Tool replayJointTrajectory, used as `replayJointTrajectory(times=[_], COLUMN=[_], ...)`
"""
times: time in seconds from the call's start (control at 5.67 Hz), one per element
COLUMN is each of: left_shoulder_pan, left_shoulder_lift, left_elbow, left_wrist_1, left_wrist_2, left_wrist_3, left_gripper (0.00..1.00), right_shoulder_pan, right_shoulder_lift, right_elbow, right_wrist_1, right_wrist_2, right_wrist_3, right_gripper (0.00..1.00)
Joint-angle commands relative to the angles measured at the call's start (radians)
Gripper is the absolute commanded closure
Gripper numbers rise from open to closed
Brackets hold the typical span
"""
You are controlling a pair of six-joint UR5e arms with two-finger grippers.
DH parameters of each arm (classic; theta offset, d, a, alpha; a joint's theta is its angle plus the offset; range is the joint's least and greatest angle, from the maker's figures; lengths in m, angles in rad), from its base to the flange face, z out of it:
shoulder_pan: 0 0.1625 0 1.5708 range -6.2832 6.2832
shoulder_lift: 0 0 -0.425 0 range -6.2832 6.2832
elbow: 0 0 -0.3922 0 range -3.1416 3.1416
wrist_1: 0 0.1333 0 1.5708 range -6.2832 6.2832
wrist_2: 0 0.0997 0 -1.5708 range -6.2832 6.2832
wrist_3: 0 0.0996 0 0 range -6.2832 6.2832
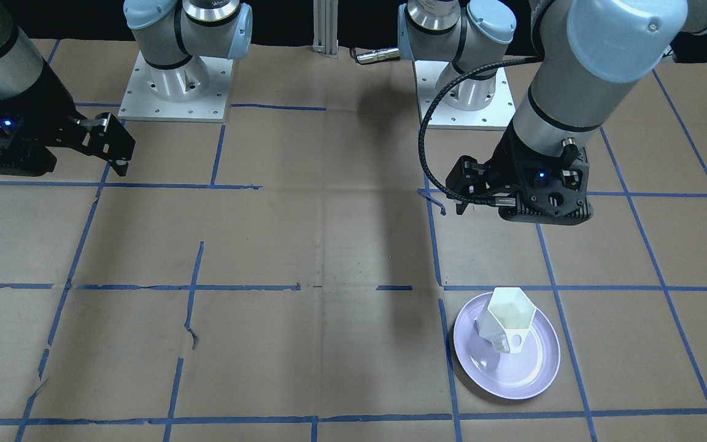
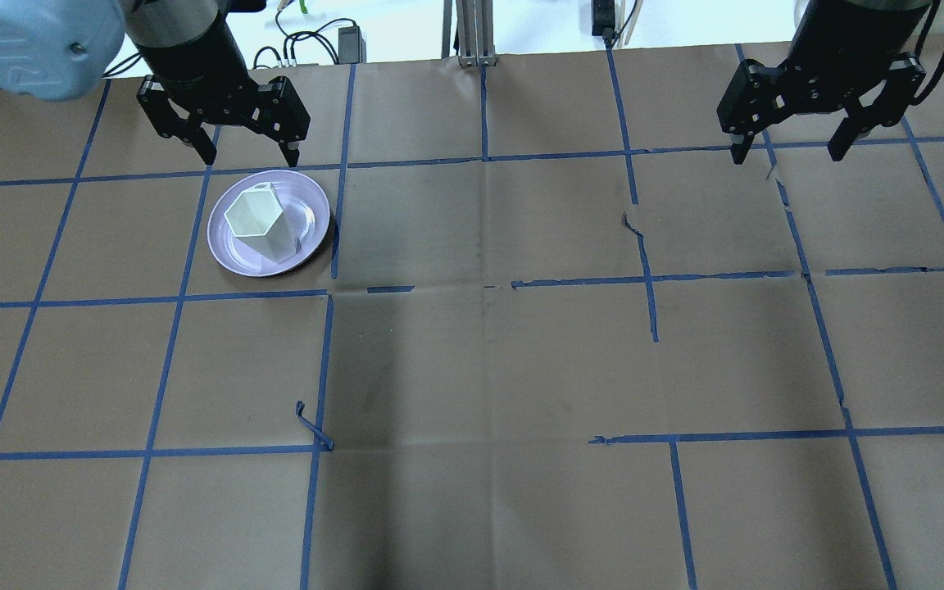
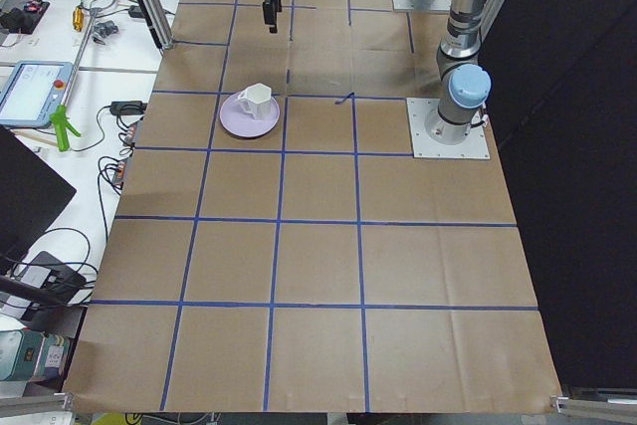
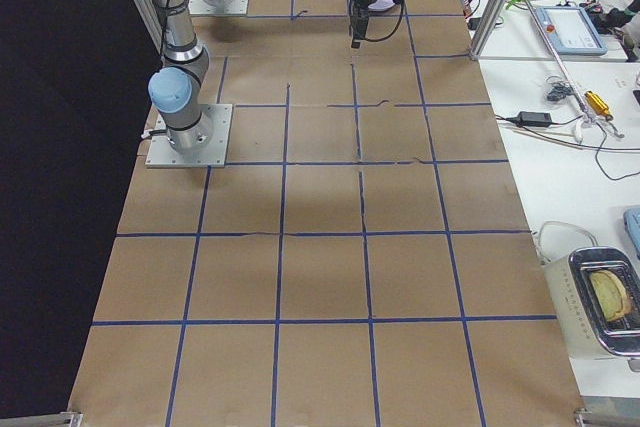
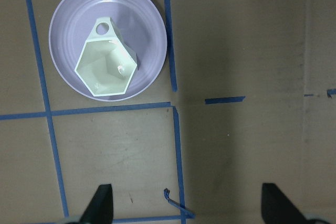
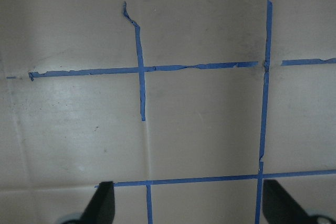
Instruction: Flip cup and place on plate
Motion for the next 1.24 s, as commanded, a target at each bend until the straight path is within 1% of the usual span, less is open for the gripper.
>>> replayJointTrajectory(times=[0.0, 0.18, 0.35, 0.53, 1.06], left_shoulder_pan=[-0.008, -0.006, -0.005, -0.005, 0.001], left_shoulder_lift=[0.088, 0.118, 0.136, 0.15, 0.153], left_elbow=[-0.054, -0.115, -0.155, -0.177, -0.166], left_wrist_1=[-0.007, -0.002, 0.068, 0.094, 0.093], left_wrist_2=[-0.001, 0.002, 0.0, 0.0, 0.003], left_wrist_3=[-0.006, -0.01, -0.038, -0.052, -0.041], left_gripper=[0.01, 0.01, 0.01, 0.01, 0.01], right_shoulder_pan=[0.0, 0.0, 0.0, 0.0, 0.0], right_shoulder_lift=[0.0, 0.0, 0.0, 0.0, 0.0], right_elbow=[0.0, 0.0, 0.0, 0.0, 0.0], right_wrist_1=[0.0, 0.0, 0.0, 0.0, 0.0], right_wrist_2=[0.0, 0.0, 0.0, 0.0, 0.0], right_wrist_3=[0.0, 0.0, 0.0, 0.0, 0.0], right_gripper=[0.0, 0.0, 0.0, 0.0, 0.0])
